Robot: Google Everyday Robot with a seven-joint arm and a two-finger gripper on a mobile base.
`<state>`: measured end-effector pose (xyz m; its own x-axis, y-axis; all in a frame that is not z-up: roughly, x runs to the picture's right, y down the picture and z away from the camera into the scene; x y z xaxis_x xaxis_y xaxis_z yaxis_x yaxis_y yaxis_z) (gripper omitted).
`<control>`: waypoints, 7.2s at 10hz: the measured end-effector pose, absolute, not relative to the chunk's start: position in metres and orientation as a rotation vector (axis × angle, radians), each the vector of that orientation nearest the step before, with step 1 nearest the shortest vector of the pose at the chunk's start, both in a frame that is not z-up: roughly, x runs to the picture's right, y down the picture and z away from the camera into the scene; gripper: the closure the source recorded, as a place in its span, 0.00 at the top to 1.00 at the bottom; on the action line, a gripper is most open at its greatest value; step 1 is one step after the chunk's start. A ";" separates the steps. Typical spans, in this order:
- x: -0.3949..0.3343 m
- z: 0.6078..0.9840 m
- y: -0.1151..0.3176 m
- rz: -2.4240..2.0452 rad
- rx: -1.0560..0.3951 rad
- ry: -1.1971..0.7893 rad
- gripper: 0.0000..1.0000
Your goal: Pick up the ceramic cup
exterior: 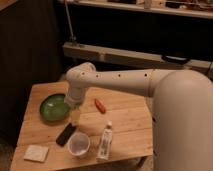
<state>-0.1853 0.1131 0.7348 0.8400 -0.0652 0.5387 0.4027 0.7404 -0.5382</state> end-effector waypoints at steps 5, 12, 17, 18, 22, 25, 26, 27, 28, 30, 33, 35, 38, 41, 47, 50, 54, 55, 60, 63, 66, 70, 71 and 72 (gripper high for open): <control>-0.185 0.735 0.113 -0.270 -0.696 -0.520 0.80; -0.185 0.735 0.113 -0.270 -0.696 -0.520 0.80; -0.174 0.730 0.122 -0.260 -0.706 -0.528 0.80; -0.176 0.729 0.124 -0.263 -0.709 -0.531 0.80; -0.164 0.726 0.137 -0.242 -0.718 -0.522 0.80; -0.166 0.726 0.146 -0.244 -0.725 -0.527 0.80; -0.166 0.726 0.149 -0.244 -0.727 -0.528 0.80; -0.167 0.726 0.151 -0.245 -0.728 -0.530 0.80; -0.165 0.725 0.153 -0.244 -0.730 -0.529 0.80; -0.164 0.724 0.158 -0.244 -0.734 -0.533 0.80; -0.162 0.724 0.164 -0.245 -0.740 -0.536 0.80; -0.161 0.723 0.169 -0.245 -0.745 -0.538 0.80; -0.158 0.723 0.173 -0.241 -0.748 -0.540 0.80; -0.156 0.724 0.180 -0.241 -0.753 -0.542 0.80; -0.147 0.723 0.185 -0.235 -0.750 -0.542 0.80; -0.144 0.723 0.187 -0.234 -0.748 -0.543 0.80; -0.137 0.722 0.190 -0.232 -0.746 -0.543 0.80; -0.136 0.721 0.191 -0.233 -0.746 -0.545 0.80; -0.130 0.722 0.197 -0.228 -0.743 -0.547 0.38; -0.129 0.725 0.202 -0.227 -0.742 -0.544 0.13; -0.124 0.717 0.194 -0.227 -0.745 -0.549 0.09; -0.122 0.698 0.178 -0.229 -0.747 -0.554 0.09; -0.120 0.703 0.182 -0.228 -0.748 -0.556 0.09; -0.120 0.705 0.184 -0.227 -0.750 -0.557 0.09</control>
